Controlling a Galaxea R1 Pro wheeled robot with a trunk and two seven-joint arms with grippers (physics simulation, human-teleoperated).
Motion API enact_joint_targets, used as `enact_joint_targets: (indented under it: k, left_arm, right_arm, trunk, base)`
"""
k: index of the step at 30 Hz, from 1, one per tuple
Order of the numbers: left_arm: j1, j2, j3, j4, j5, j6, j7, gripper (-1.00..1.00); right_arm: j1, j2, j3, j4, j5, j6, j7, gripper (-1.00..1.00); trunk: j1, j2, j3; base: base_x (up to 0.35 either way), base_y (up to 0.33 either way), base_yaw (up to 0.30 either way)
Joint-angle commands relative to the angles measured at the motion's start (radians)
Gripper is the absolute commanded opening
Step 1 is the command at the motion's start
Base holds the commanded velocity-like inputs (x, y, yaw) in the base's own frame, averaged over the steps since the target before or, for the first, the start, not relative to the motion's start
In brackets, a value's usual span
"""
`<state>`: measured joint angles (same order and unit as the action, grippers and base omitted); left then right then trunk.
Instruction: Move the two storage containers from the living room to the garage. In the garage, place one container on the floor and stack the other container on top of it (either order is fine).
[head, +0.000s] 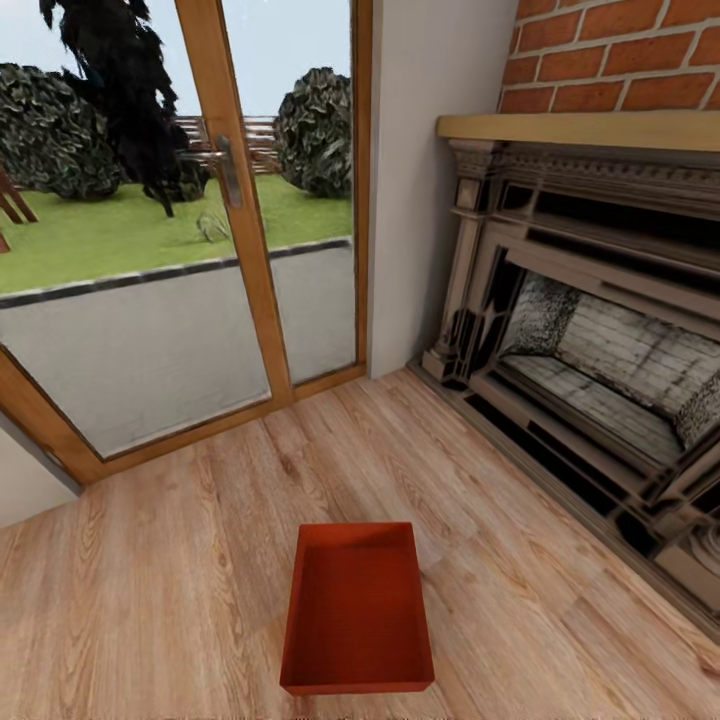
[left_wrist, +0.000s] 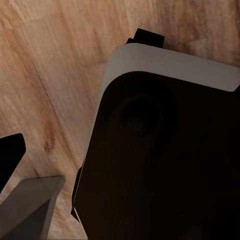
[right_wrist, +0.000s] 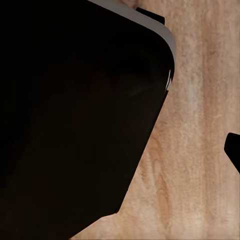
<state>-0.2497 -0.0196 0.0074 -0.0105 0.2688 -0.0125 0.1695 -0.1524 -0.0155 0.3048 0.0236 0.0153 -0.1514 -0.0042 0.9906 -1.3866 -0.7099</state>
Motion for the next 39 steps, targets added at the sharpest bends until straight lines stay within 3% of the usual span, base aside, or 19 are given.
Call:
enact_joint_targets:
  k: [1,39]
  left_arm:
    - [0.000,0.000,0.000,0.000,0.004,-0.001,0.003,1.00]
    - [0.000,0.000,0.000,0.000,0.004,-0.001,0.003,1.00]
  right_arm:
    - [-0.001,0.000,0.003,0.003,0.002,-0.005,0.000,1.00]
    - [-0.001,0.002,0.000,0.003,0.002,-0.005,0.001,1.00]
  trunk:
    - [0.000,0.000,-0.002]
    - [0.000,0.000,-0.063]
  base:
    - [0.000,0.000,0.000]
    - [0.000,0.000,0.000]
